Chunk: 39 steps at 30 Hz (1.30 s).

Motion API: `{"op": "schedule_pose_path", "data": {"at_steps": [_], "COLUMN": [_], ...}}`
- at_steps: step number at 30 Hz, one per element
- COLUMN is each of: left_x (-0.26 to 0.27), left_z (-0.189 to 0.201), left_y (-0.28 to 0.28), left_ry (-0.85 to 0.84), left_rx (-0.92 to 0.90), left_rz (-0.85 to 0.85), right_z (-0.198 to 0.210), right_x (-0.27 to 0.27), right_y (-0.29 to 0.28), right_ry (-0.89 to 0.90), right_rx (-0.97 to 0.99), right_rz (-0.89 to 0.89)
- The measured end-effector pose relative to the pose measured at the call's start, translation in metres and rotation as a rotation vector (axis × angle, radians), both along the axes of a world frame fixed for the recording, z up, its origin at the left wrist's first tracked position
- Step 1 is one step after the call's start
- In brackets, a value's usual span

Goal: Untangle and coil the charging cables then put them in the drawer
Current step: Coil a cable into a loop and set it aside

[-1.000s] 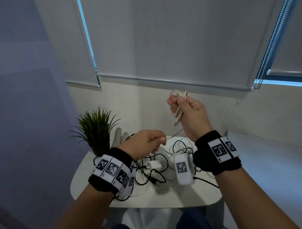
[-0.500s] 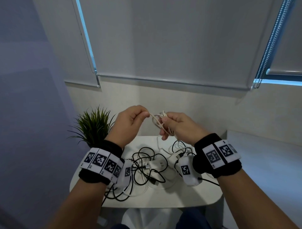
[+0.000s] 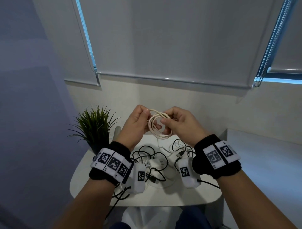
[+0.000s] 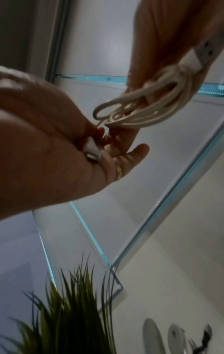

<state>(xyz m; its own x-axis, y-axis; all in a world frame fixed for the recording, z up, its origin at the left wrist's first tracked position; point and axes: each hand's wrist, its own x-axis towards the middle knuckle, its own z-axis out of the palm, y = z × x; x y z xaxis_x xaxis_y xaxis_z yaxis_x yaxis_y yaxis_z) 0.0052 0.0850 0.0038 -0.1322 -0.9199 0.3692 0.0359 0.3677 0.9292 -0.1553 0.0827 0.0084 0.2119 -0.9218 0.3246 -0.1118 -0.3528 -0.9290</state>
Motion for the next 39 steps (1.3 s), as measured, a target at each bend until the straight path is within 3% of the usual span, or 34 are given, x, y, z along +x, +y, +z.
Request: {"op": "schedule_pose_path", "data": {"at_steps": [6,12,18,21,27,34,37,39], "left_x": [-0.003,-0.005,-0.004,-0.002,-0.007,-0.012,-0.012,-0.011], "left_z": [0.0,-0.003,-0.003,-0.003,-0.005,-0.01,-0.005,0.0], "left_y": [-0.004,-0.001,0.003,0.003,-0.001,-0.001,-0.002,-0.002], "left_ry": [0.05,0.116,-0.176,-0.084,0.048,0.135,0.243,0.311], "left_rx": [0.045,0.097,-0.004,-0.011,-0.071,-0.014,0.04,0.06], "left_rz": [0.084,0.009,-0.065,-0.073,0.052,0.139,0.141,0.125], "right_z": [-0.005,-0.004,-0.003,-0.003,-0.005,-0.006,-0.007,-0.009], "right_x": [-0.004,-0.001,0.002,0.001,0.003,0.006,0.009,0.009], "right_y": [-0.002,-0.004,-0.006,-0.006,-0.004,-0.004,-0.002,-0.001], "right_ry": [0.18,0.0,-0.113,-0.144,0.129,0.382,0.381,0.264], "right_rx": [-0.048,-0.005,-0.016,-0.015,-0.055,-0.093,-0.08,0.025], "right_rz": [-0.037,-0.132,-0.193,-0.146,0.062,-0.01,0.011,0.013]}}
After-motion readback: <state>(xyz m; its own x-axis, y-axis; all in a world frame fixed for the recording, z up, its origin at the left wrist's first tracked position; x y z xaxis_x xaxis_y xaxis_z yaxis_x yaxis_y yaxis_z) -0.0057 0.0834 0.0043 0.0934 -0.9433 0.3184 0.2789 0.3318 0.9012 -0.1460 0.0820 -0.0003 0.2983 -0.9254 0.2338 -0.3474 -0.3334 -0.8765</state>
